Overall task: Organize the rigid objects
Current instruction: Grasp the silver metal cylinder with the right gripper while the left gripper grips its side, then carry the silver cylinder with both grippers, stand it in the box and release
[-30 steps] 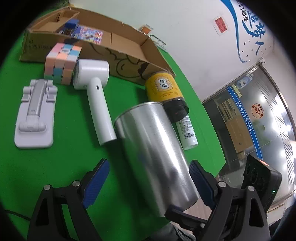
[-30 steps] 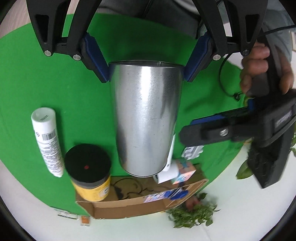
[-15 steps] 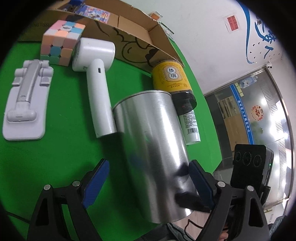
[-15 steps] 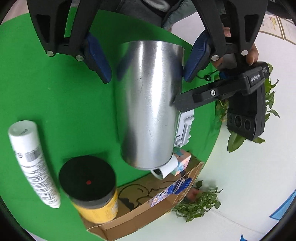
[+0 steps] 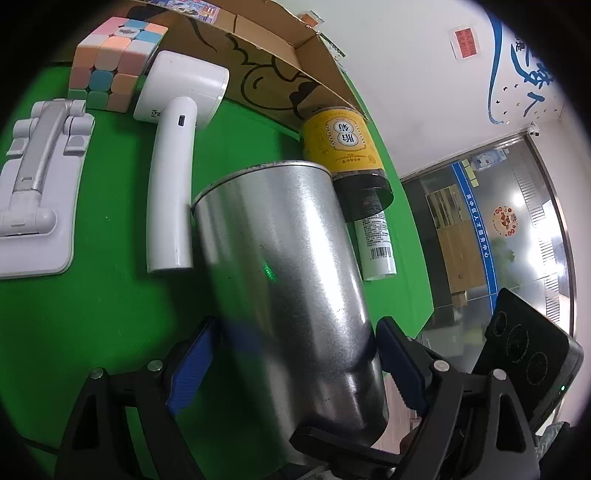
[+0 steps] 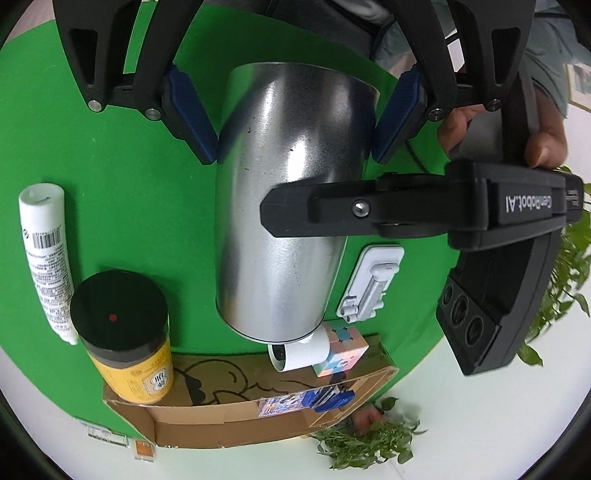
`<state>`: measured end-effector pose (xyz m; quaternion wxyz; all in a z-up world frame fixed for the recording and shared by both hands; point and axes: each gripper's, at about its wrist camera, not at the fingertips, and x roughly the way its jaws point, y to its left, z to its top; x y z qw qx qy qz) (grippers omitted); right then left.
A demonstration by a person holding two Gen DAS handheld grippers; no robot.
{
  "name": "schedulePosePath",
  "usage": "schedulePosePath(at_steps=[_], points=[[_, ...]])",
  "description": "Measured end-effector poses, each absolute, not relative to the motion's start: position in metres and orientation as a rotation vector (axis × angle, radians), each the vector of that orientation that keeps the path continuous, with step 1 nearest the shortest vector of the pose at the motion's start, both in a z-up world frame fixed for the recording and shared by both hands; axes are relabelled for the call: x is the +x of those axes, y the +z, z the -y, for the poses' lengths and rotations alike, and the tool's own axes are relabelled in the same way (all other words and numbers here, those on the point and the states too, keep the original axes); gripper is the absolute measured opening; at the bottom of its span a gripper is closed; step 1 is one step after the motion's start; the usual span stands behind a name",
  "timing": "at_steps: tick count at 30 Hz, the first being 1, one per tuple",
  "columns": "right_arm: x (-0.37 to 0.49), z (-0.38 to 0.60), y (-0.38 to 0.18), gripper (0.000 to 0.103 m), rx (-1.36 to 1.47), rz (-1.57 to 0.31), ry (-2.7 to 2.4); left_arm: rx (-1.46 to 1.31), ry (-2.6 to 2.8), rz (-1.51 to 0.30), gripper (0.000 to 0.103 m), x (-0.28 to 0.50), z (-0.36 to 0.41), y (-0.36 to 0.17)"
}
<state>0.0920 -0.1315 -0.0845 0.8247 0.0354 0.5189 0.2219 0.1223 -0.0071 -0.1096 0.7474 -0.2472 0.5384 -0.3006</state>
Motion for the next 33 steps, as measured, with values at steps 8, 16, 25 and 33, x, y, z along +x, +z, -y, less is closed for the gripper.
schedulePosePath(at_steps=[8, 16, 25, 33], points=[[0.091, 0.118, -0.076, 0.083, 0.016, -1.080, 0.446, -0.485, -0.660, -1.115, 0.084, 0.117, 0.005, -0.089], [0.097, 0.116, -0.027, 0.083, 0.023, -0.971, 0.463, -0.460, -0.647, -0.996, 0.084, 0.130, -0.004, -0.036], [0.151, 0.103, 0.028, 0.083, 0.021, -0.883, 0.470, -0.391, -0.634, -0.914, 0.084, 0.180, -0.009, 0.019], [0.243, 0.098, 0.068, 0.083, 0.046, -0.888, 0.486, -0.327, -0.621, -0.901, 0.084, 0.262, -0.004, 0.062]])
